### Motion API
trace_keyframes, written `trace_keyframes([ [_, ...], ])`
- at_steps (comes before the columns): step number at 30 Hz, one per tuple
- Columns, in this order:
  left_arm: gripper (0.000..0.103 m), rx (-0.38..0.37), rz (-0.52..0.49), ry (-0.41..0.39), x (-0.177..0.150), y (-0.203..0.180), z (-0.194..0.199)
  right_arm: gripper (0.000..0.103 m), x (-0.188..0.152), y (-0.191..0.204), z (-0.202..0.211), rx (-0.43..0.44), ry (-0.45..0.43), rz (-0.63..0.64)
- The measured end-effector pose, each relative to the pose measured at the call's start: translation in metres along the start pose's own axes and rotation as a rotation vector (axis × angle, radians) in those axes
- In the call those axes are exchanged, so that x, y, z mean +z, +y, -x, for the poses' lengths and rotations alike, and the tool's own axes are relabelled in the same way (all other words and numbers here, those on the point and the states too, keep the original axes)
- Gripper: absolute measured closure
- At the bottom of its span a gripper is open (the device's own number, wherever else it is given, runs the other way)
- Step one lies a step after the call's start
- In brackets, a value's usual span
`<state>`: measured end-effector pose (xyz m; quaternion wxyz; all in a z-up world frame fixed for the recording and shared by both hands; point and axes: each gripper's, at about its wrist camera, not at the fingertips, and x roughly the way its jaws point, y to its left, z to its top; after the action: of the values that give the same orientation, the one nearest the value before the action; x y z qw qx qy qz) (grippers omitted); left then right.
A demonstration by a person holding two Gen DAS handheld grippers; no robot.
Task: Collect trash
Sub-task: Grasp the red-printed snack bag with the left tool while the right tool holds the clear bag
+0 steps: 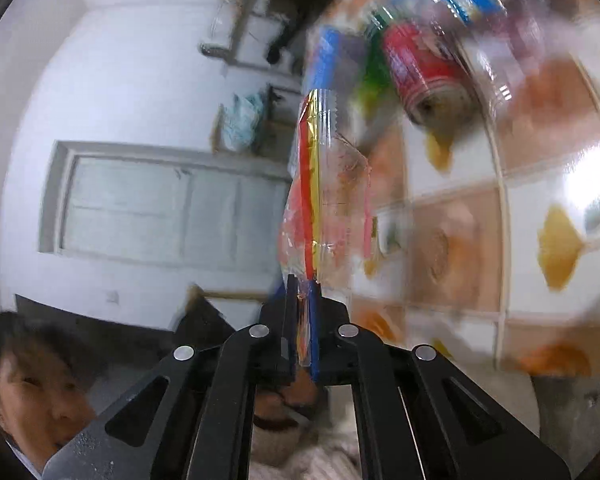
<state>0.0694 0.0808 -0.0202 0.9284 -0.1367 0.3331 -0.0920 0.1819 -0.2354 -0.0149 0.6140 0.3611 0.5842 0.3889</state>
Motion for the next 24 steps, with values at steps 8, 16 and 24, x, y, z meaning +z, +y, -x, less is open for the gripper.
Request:
trace_keyframes([
  [8,0.016,-0.043,0.018,0.068,-0.004,-0.007,-0.016,0.062,-0.001,-0.015,-0.004,-0.498,-0.096,0.102],
  [16,0.038,-0.160,0.146,0.236,-0.001,-0.010,-0.065,0.076,-0.008,0.007,-0.002,-0.657,-0.261,0.305],
  [24,0.048,-0.233,0.263,0.345,-0.007,-0.010,-0.092,0.101,-0.003,-0.012,-0.038,-0.633,-0.171,0.367],
])
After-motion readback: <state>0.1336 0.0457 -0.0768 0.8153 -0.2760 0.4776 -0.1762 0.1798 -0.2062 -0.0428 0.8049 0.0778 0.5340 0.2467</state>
